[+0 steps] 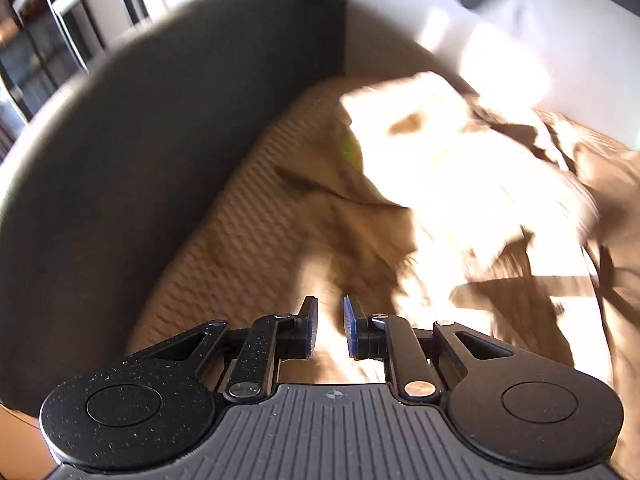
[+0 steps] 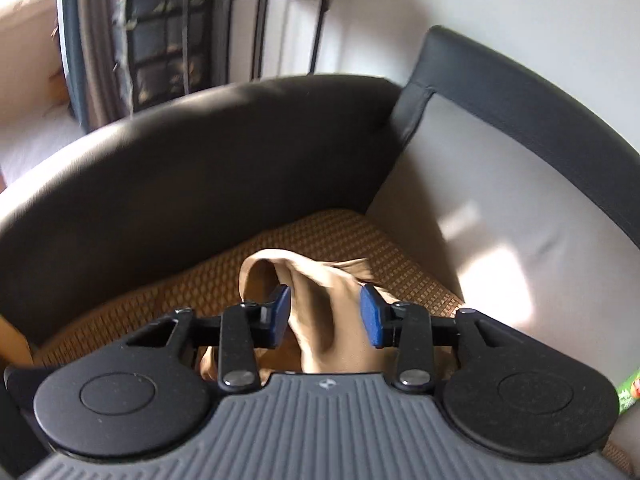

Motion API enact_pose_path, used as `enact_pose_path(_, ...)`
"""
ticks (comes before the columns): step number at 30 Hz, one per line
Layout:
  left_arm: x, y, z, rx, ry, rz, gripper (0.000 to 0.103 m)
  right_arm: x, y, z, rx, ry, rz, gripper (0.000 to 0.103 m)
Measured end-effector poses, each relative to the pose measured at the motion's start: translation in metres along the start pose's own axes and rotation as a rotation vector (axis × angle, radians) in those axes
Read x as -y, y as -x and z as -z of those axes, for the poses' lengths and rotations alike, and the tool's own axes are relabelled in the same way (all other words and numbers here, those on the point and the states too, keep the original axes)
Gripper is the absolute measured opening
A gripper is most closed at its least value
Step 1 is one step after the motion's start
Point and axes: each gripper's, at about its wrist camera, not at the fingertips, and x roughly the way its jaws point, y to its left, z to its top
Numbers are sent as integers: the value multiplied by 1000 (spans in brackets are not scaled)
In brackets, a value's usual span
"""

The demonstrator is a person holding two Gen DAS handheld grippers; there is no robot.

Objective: Fold clothes

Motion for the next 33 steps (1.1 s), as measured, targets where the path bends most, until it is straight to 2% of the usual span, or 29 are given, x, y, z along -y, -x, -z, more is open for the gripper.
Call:
enact_pose_path(2,10,9,1,29,-35,38,30,10,10,23,-38,-4,-32,56)
enact_pose_path(4,48,31,-2,87,-106,87,35,41,31,51,-49,-70,-38,62)
enact_pose_path(6,83,52,-4,138,-172,148,46,81,55,76,-50,-143,-3,64)
enact_pose_path(7,103,56,-20,153,-201,182,52,102,68,94,-52,-180,30,67)
enact_pose_path(9,146,77,-28,175,-269,248,54,140,94,141,-62,-252,98,70)
enact_pose_path(12,212,91,-4,180,-373,320,57,189,126,213,-85,-357,198,74)
enact_pose_path(14,250,89,16,168,-436,357,60,216,141,266,-105,-432,227,74)
enact_pose_path(16,287,87,35,156,-499,393,60,233,144,315,-120,-498,227,76)
enact_pose_path(19,330,92,62,170,-607,392,62,245,152,380,-98,-592,204,78)
enact_pose_path(23,366,88,78,171,-681,379,73,249,146,438,-68,-751,150,79)
enact_pose_path(27,384,65,78,119,-654,376,74,248,115,467,-75,-899,114,79)
enact_pose_path(28,387,57,78,100,-648,376,72,249,108,472,-72,-945,99,79)
enact_pose_path(29,389,50,79,69,-643,378,40,250,101,478,-74,-994,79,78)
enact_pose_path(30,391,42,80,39,-638,379,21,251,94,483,-79,-1045,56,61)
enact_pose_path(31,386,36,77,15,-601,375,1,254,89,486,-84,-1098,6,0)
enact_pose_path(32,381,30,73,-8,-564,370,0,255,92,483,-81,-1125,-19,2)
enact_pose_path(33,368,32,67,7,-522,386,0,255,98,477,-74,-1141,-27,2)
